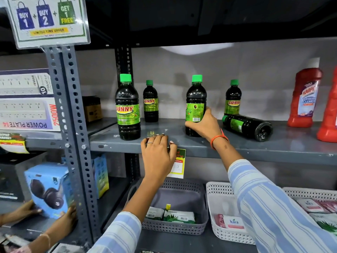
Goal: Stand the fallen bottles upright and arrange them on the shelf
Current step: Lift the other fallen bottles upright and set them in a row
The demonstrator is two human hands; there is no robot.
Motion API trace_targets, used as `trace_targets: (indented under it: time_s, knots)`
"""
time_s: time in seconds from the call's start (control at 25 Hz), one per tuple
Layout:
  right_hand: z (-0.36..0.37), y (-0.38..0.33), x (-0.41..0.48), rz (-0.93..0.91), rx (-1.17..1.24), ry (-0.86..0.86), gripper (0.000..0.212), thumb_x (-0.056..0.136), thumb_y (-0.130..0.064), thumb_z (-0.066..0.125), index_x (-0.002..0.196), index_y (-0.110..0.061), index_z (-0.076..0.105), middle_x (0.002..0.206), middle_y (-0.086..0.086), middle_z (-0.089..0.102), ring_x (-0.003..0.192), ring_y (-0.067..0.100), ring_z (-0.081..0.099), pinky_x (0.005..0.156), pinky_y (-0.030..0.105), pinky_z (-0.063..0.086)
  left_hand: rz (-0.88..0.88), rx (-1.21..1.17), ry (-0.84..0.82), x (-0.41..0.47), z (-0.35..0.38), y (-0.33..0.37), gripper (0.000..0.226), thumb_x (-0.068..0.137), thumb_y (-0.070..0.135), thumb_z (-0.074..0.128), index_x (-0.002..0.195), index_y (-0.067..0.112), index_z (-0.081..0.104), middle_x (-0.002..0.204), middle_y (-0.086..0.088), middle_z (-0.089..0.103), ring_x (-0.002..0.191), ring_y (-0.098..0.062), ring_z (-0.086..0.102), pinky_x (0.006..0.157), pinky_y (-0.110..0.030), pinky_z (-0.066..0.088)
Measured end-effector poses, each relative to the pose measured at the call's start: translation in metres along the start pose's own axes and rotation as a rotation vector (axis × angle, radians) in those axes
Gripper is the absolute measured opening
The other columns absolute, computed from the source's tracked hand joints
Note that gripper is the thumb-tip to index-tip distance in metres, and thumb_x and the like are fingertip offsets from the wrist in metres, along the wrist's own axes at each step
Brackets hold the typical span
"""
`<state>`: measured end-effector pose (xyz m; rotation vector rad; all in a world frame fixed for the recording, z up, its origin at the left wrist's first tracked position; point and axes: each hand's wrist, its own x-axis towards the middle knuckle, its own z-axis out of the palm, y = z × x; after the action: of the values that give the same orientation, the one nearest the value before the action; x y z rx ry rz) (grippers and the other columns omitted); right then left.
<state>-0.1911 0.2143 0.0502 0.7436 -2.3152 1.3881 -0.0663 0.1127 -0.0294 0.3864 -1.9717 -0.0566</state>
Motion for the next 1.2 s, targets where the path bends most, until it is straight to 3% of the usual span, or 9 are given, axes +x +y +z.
trace_targets:
  time_s: [0.12,0.2,0.36,0.48,0.64,0.84,1.2]
  knots:
    - [0.0031,0.0006,0.0007,0.008,-0.095,0.018,0.094,0.063,-0.048,0.081,0.135,-0.006,0.038,0.13,0.018,0.048,0.124,0.035,0.046,0.105,0.04,0.04,0.006,0.002,0.004,-0.0005,0.0005,-0.0016,0.038,0.085,0.029,0.037,0.084,0.007,0.067,0.089,-0.008,0.072,0.082,-0.028,0.063,0.089,-0.037,0.028]
    - [0.001,0.0008,0.0009,-0.003,-0.11,0.032,0.095,0.061,-0.047,0.084,0.134,-0.005,0.038,0.13,0.018,0.048,0.123,0.035,0.048,0.103,0.04,0.042,0.01,0.001,0.004,-0.0002,0.0009,-0.0024,0.038,0.085,0.03,0.037,0.084,0.007,0.067,0.089,-0.008,0.072,0.082,-0.028,0.063,0.089,-0.037,0.028]
    - [-0.0017,0.0027,0.0001,0.009,0.095,-0.056,0.073,0.068,-0.024,0.08,0.129,-0.008,0.044,0.121,0.011,0.062,0.111,0.028,0.06,0.091,0.034,0.048,0.013,0.0,0.019,-0.0001,0.0015,-0.0036,0.038,0.085,0.03,0.037,0.085,0.007,0.068,0.09,-0.009,0.072,0.082,-0.028,0.063,0.089,-0.037,0.028]
    - [0.0009,0.0044,0.0021,0.043,0.16,-0.088,0.062,0.066,-0.028,0.077,0.12,-0.01,0.053,0.113,0.009,0.065,0.104,0.025,0.063,0.088,0.033,0.05,0.014,0.002,0.014,-0.001,0.0014,-0.0035,0.039,0.086,0.03,0.037,0.087,0.006,0.068,0.093,-0.01,0.072,0.084,-0.028,0.063,0.09,-0.037,0.028]
    - [-0.0015,0.006,0.0032,0.04,0.068,-0.102,0.075,0.063,-0.034,0.084,0.125,-0.013,0.047,0.115,0.006,0.048,0.102,0.016,0.047,0.098,0.034,0.044,0.018,0.003,0.009,-0.0012,0.0013,-0.004,0.039,0.086,0.03,0.037,0.088,0.006,0.068,0.094,-0.01,0.072,0.085,-0.029,0.064,0.09,-0.038,0.028]
    - [-0.0026,0.0098,0.0026,0.088,0.257,-0.106,0.071,0.064,-0.012,0.081,0.127,-0.01,0.046,0.121,0.014,0.064,0.111,0.029,0.062,0.099,0.045,0.051,0.02,-0.002,0.015,-0.0016,0.0013,-0.0039,0.039,0.086,0.03,0.038,0.089,0.006,0.068,0.095,-0.01,0.072,0.085,-0.029,0.064,0.09,-0.037,0.028]
    - [-0.0054,0.0077,0.0004,0.107,0.251,-0.138,0.075,0.061,-0.018,0.086,0.123,-0.009,0.046,0.12,0.011,0.063,0.112,0.027,0.06,0.1,0.043,0.05,0.029,0.008,0.009,-0.0019,0.0012,-0.0048,0.04,0.088,0.03,0.036,0.092,0.006,0.068,0.096,-0.01,0.072,0.087,-0.029,0.064,0.09,-0.037,0.027]
